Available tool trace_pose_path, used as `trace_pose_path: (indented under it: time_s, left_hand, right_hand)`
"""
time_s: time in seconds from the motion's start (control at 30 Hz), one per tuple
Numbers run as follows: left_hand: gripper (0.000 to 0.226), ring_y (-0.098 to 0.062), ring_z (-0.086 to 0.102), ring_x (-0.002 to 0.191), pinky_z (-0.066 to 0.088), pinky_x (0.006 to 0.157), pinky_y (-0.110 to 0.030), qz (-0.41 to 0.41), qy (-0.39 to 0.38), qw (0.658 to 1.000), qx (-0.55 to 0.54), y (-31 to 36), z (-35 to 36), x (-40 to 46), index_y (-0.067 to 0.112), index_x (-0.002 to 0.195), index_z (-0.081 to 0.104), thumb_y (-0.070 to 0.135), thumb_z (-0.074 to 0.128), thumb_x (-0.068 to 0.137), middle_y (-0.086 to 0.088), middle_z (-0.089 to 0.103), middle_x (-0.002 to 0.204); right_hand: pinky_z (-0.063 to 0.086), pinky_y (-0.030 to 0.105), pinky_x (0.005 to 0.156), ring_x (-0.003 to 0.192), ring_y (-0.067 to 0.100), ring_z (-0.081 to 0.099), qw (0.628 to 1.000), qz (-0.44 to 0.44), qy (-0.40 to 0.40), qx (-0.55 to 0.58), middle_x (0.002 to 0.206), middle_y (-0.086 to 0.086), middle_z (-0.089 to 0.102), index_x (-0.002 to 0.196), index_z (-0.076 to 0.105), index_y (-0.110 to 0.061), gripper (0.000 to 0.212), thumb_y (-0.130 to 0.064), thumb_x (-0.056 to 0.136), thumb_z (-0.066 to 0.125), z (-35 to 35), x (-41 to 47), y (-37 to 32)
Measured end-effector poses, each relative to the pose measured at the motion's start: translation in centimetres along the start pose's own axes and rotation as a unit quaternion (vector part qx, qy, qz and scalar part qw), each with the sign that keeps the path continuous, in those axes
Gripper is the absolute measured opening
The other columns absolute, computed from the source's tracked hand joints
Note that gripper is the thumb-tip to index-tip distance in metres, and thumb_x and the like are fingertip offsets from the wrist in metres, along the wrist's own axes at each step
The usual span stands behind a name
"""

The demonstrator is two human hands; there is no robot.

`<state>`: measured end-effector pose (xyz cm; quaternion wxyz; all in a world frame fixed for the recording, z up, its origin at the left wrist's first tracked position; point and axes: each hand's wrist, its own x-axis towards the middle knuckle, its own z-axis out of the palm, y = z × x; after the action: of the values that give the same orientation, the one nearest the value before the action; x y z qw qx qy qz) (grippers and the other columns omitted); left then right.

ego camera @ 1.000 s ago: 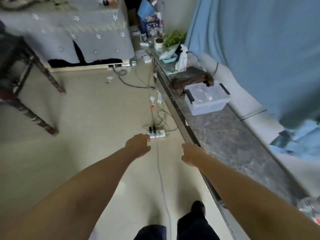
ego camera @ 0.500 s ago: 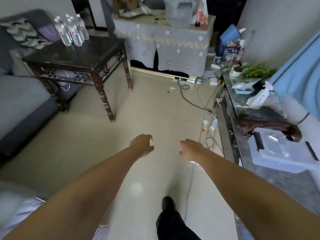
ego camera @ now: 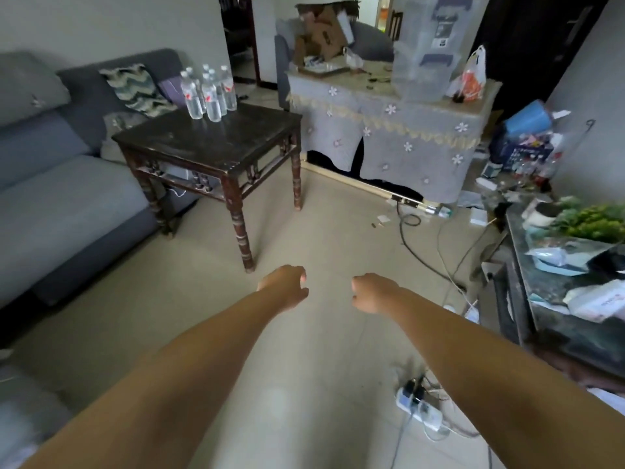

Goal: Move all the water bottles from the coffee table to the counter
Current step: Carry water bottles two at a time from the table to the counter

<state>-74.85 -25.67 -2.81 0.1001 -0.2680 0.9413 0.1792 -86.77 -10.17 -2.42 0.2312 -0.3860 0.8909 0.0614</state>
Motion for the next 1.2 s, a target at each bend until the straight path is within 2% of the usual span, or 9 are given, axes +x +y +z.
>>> trace_pose_path:
  time_s: [0.07,0.2,0.37,0.47,0.6,0.83,1.03,1.2]
  left_hand:
    - [0.036,-0.025,0.055,0.12,0.048,0.099,-0.037,-0.024,-0.002,1.0,-0.009,-1.3,-0.8,1.9,0.022,0.128,0.054,0.032,0.051,0.093,-0.003,0.056,0.131]
    - [0.035,-0.027,0.053,0.124,0.047,0.101,-0.039,-0.074,0.001,0.997,-0.036,-5.0,-3.0,5.9,0.02,0.128,0.055,0.031,0.053,0.094,-0.004,0.053,0.136]
    - [0.034,-0.028,0.058,0.117,0.05,0.098,-0.04,-0.123,0.015,0.989,-0.08,-10.9,-6.8,13.7,0.022,0.122,0.06,0.032,0.058,0.09,-0.006,0.058,0.131]
    - [0.033,-0.03,0.06,0.113,0.051,0.096,-0.04,-0.124,0.023,0.988,-0.091,-13.8,-10.2,19.1,0.017,0.121,0.06,0.028,0.056,0.09,-0.008,0.061,0.126]
    - [0.035,-0.031,0.057,0.117,0.049,0.096,-0.037,-0.108,0.03,0.991,-0.066,-16.5,-15.5,26.0,0.011,0.125,0.057,0.025,0.053,0.093,-0.011,0.059,0.128]
    - [0.034,-0.029,0.058,0.117,0.048,0.093,-0.033,-0.094,0.018,0.993,-0.065,-18.6,-19.1,36.0,0.01,0.122,0.059,0.023,0.052,0.092,-0.01,0.062,0.127]
    - [0.03,-0.03,0.061,0.108,0.051,0.092,-0.036,-0.101,0.025,0.991,-0.082,-19.9,-21.6,46.5,0.008,0.112,0.064,0.024,0.053,0.089,-0.012,0.066,0.118]
    - [0.028,-0.03,0.063,0.106,0.052,0.091,-0.035,-0.119,0.048,0.986,-0.108,-19.9,-24.9,56.4,0.009,0.114,0.063,0.022,0.055,0.091,-0.012,0.067,0.116]
  right_hand:
    - [0.045,0.031,0.083,0.112,0.031,0.059,1.0,-0.02,-0.003,-0.009,0.117,0.014,0.058,0.123,0.055,-0.004,0.032,-0.019,0.097,0.043,-1.4,3.2,-1.1]
    - [0.045,0.035,0.098,0.122,0.031,0.055,0.998,-0.056,0.005,-0.014,0.134,0.013,0.054,0.134,0.05,-0.009,0.04,-0.026,0.098,0.043,-3.9,9.1,-4.0]
    - [0.046,0.035,0.095,0.12,0.031,0.056,0.996,-0.081,0.024,-0.042,0.132,0.012,0.055,0.131,0.052,-0.01,0.038,-0.026,0.097,0.044,-8.2,18.8,-8.0]
    - [0.046,0.035,0.098,0.123,0.029,0.054,0.996,-0.079,0.03,-0.04,0.134,0.011,0.054,0.133,0.051,-0.011,0.04,-0.025,0.096,0.045,-11.8,24.5,-9.9]
    - [0.046,0.036,0.097,0.122,0.03,0.054,0.997,-0.07,0.037,-0.025,0.134,0.013,0.053,0.134,0.05,-0.009,0.041,-0.025,0.096,0.043,-16.7,31.0,-11.7]
    - [0.045,0.038,0.102,0.125,0.029,0.052,0.999,-0.044,0.022,-0.016,0.137,0.011,0.051,0.136,0.049,-0.011,0.043,-0.029,0.097,0.043,-21.4,40.5,-11.5]
    - [0.045,0.039,0.103,0.124,0.029,0.052,0.998,-0.056,0.013,-0.022,0.137,0.012,0.051,0.136,0.048,-0.011,0.043,-0.03,0.098,0.043,-25.9,50.8,-10.3]
    - [0.047,0.039,0.1,0.118,0.032,0.057,0.996,-0.088,0.014,-0.02,0.129,0.013,0.058,0.13,0.054,-0.011,0.04,-0.03,0.096,0.045,-31.2,61.4,-8.8]
